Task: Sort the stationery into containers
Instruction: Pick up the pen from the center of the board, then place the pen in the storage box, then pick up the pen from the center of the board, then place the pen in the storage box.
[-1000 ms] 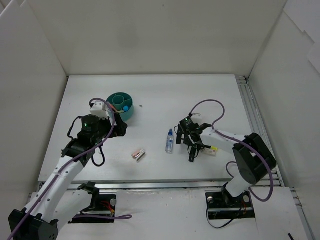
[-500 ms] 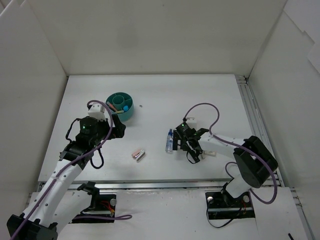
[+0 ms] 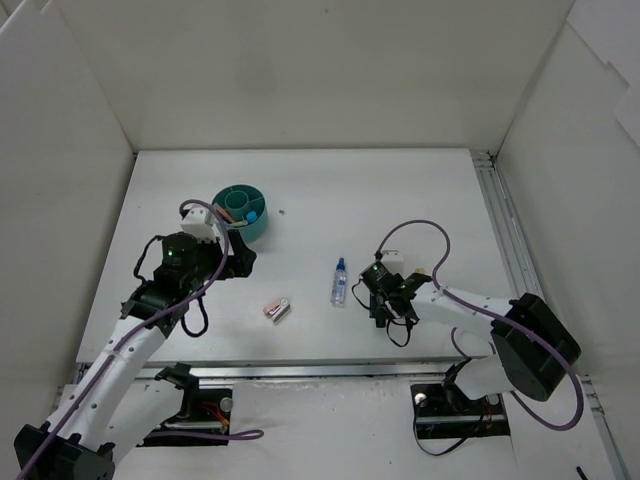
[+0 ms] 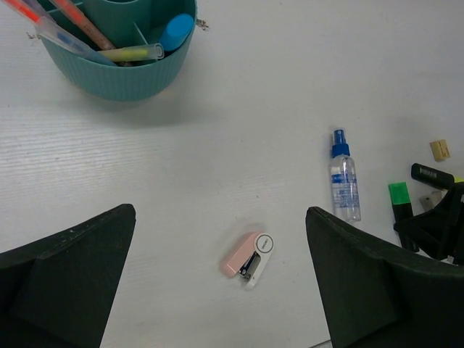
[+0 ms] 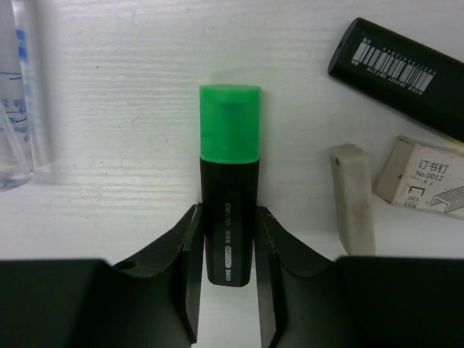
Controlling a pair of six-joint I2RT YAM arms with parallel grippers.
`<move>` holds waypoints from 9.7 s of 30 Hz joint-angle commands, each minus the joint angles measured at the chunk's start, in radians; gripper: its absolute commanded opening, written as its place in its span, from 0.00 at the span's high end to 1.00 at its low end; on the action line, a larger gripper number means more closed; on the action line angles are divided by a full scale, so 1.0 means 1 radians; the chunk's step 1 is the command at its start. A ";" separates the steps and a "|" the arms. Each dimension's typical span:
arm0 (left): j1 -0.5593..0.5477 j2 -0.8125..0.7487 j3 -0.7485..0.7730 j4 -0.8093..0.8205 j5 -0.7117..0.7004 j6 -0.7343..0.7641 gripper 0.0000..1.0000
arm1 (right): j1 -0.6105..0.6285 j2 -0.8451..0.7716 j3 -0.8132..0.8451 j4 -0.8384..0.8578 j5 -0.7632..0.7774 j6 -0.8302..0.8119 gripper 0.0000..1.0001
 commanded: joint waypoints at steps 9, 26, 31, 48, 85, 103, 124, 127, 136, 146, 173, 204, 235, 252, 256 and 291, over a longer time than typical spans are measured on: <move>-0.044 0.102 0.072 0.182 0.366 0.013 0.00 | 0.100 -0.132 0.133 -0.030 0.044 -0.210 1.00; -0.232 0.352 0.113 0.554 0.466 -0.203 0.02 | 0.131 -0.269 0.173 0.420 -0.318 -0.548 1.00; -0.232 0.409 0.121 0.605 0.446 -0.251 0.10 | 0.132 -0.258 0.165 0.486 -0.317 -0.533 1.00; -0.259 0.466 0.166 0.590 0.425 -0.242 1.00 | 0.132 -0.192 0.211 0.575 -0.233 -0.539 0.92; 0.120 0.879 0.611 0.358 0.175 0.372 1.00 | -0.303 -0.368 0.076 0.219 -0.022 -0.389 0.02; 0.089 0.712 0.503 0.303 0.064 0.346 0.16 | -0.474 -0.273 0.059 0.079 -0.116 -0.162 0.02; 0.041 0.225 0.117 0.266 0.109 0.123 0.00 | -0.564 -0.029 0.053 -0.031 -0.175 0.107 0.02; 0.041 0.211 0.107 0.254 0.101 0.119 0.00 | -0.567 0.032 0.105 0.003 -0.190 0.098 0.02; 0.041 0.196 0.097 0.237 0.097 0.113 0.00 | -0.561 0.176 0.222 0.030 -0.167 0.076 0.03; 0.041 0.171 0.094 0.212 0.083 0.105 0.00 | -0.463 0.284 0.355 0.026 -0.151 -0.008 0.24; 0.041 0.081 0.094 0.172 0.208 0.119 0.00 | -0.146 0.210 0.440 -0.096 0.140 -0.208 1.00; -0.135 0.365 0.077 0.683 0.492 -0.170 0.13 | -0.001 -0.094 0.311 0.562 -0.676 -0.524 1.00; 0.075 0.372 0.210 0.686 0.314 0.264 1.00 | -0.070 -0.345 0.174 0.334 -0.415 -0.507 0.02; 0.178 0.823 0.449 0.835 0.374 0.432 1.00 | -0.161 -0.330 0.165 0.251 -0.420 -0.556 0.02; 0.178 0.822 0.427 0.800 0.360 0.476 1.00 | -0.173 -0.338 0.160 0.248 -0.429 -0.559 0.02; 0.130 0.557 0.344 0.610 0.281 0.384 0.00 | -0.199 -0.402 0.125 0.200 -0.362 -0.475 0.02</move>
